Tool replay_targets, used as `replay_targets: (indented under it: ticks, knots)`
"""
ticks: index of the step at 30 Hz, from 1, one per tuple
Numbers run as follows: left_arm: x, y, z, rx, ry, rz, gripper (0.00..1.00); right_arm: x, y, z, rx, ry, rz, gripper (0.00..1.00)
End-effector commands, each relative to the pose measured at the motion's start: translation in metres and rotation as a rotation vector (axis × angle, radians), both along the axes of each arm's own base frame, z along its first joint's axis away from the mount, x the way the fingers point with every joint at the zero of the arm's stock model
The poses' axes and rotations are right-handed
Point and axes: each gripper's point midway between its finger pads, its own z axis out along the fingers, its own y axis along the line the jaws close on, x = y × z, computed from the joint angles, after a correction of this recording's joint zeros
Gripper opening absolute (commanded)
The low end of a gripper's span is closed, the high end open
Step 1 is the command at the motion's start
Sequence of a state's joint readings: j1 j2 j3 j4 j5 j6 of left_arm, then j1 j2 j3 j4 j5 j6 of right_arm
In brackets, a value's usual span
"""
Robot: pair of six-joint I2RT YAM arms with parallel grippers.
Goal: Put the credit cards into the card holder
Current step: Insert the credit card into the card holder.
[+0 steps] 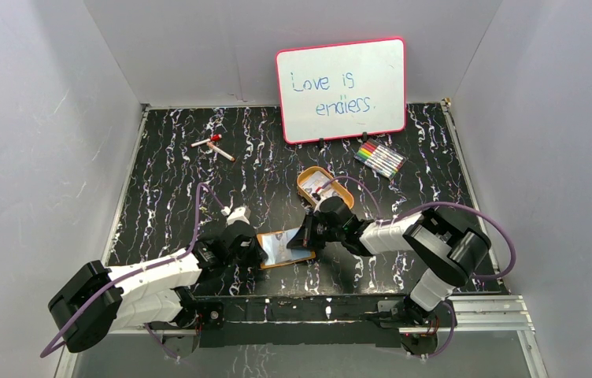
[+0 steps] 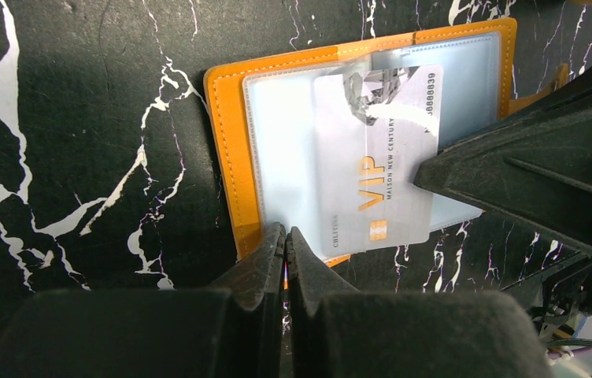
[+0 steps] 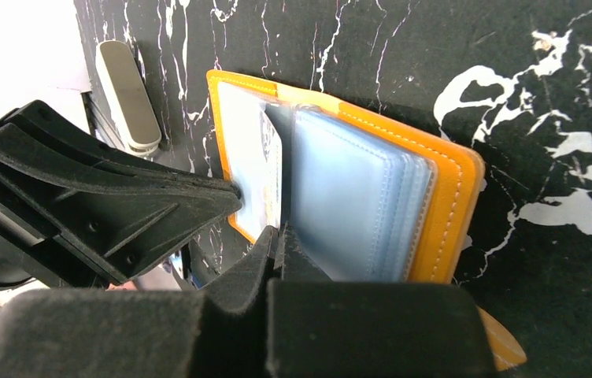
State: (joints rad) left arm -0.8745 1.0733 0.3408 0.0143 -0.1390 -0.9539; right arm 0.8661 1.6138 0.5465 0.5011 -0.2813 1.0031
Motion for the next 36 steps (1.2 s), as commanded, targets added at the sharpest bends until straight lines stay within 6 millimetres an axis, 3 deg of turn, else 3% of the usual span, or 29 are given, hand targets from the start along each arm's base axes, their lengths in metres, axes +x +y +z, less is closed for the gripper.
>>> replay_targets:
  ticks: [1, 14, 21, 27, 36]
  knots:
    - [-0.002, 0.008, -0.005, 0.024, 0.003, 0.012, 0.0, 0.004, 0.013, 0.006, 0.025, -0.023, 0.004, 0.0]
    - [-0.002, 0.01, -0.002, 0.026, -0.005, 0.019, 0.0, -0.009, 0.023, 0.004, 0.032, -0.001, 0.065, 0.01]
    - [0.001, 0.011, 0.009, 0.023, -0.025, 0.029, 0.0, -0.006, 0.015, 0.003, -0.027, -0.019, 0.048, 0.08]
    - [0.002, 0.014, 0.017, 0.026, -0.04, 0.035, 0.0, -0.008, 0.012, 0.0, -0.037, -0.008, 0.047, 0.24]
    - [0.0, 0.018, 0.011, 0.047, -0.029, 0.038, 0.0, -0.006, 0.016, 0.006, -0.05, -0.034, 0.07, 0.34]
